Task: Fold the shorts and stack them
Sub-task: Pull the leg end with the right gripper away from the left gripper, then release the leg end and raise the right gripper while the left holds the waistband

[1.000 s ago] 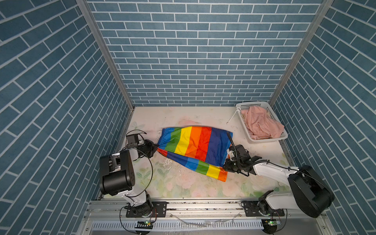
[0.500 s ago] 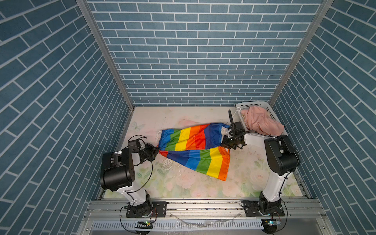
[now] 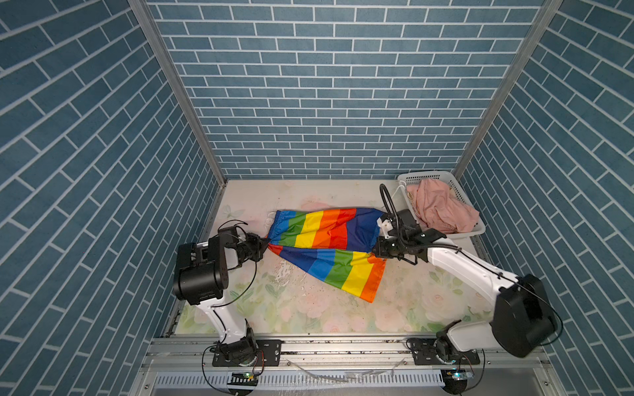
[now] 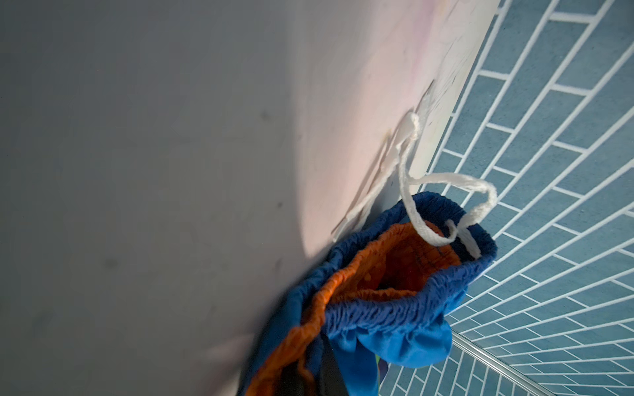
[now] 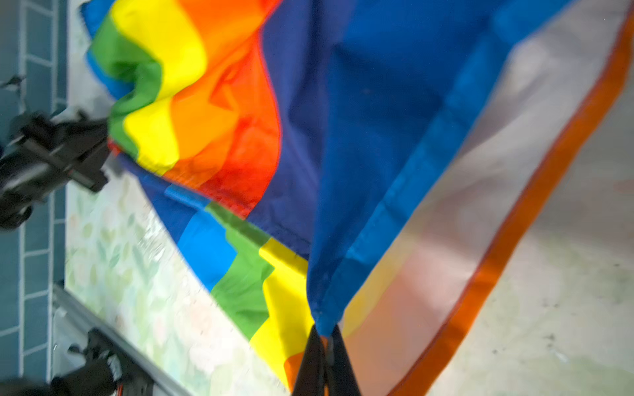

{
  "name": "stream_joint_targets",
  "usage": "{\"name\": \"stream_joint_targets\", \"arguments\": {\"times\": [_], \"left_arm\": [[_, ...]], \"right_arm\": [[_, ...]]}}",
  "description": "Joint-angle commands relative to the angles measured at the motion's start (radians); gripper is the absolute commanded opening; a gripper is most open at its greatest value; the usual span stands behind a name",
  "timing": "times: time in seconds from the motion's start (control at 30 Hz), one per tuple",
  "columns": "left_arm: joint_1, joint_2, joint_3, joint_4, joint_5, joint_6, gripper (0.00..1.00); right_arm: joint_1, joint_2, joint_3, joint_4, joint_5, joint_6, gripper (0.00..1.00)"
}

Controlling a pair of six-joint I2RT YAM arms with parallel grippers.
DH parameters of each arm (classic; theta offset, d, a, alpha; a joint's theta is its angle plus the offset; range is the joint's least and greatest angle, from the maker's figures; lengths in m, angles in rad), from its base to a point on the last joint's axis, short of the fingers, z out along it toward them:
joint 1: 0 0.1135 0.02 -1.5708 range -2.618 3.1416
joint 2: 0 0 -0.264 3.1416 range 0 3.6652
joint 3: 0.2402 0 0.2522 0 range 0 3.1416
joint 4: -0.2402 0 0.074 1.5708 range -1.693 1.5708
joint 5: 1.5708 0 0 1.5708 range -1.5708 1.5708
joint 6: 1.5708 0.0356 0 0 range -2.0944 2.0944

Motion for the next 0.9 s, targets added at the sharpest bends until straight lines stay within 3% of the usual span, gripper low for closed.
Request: {"name": "stream_joint_targets", "arguments": {"times": [0.0, 0.2, 0.4, 0.53, 0.7, 0.87], "left_arm": [[0.006, 0.032, 0.016, -0.004, -0.047, -0.012, 0.00], [0.012, 0.059, 0.026, 0.014, -0.041, -0.020, 0.00], [0.014, 0.060, 0.023, 0.034, -0.029, -0.034, 0.00], [0.015, 0.054, 0.019, 0.033, -0.027, -0.032, 0.00], [0.015, 0.051, 0.007, 0.050, -0.015, -0.042, 0.00], [0.018, 0.041, -0.012, 0.067, -0.003, -0.053, 0.00]], "right_arm": [[0.072, -0.028, -0.153, 0.042, -0.047, 0.030, 0.00], [0.142, -0.063, -0.286, 0.145, -0.174, 0.055, 0.02], [0.056, -0.137, -0.291, 0.110, -0.088, 0.089, 0.60], [-0.094, -0.151, -0.270, 0.095, -0.021, 0.138, 0.89], [-0.222, 0.006, -0.147, 0.090, 0.052, 0.129, 0.98], [-0.294, 0.220, -0.012, 0.147, 0.023, 0.088, 0.98]]}}
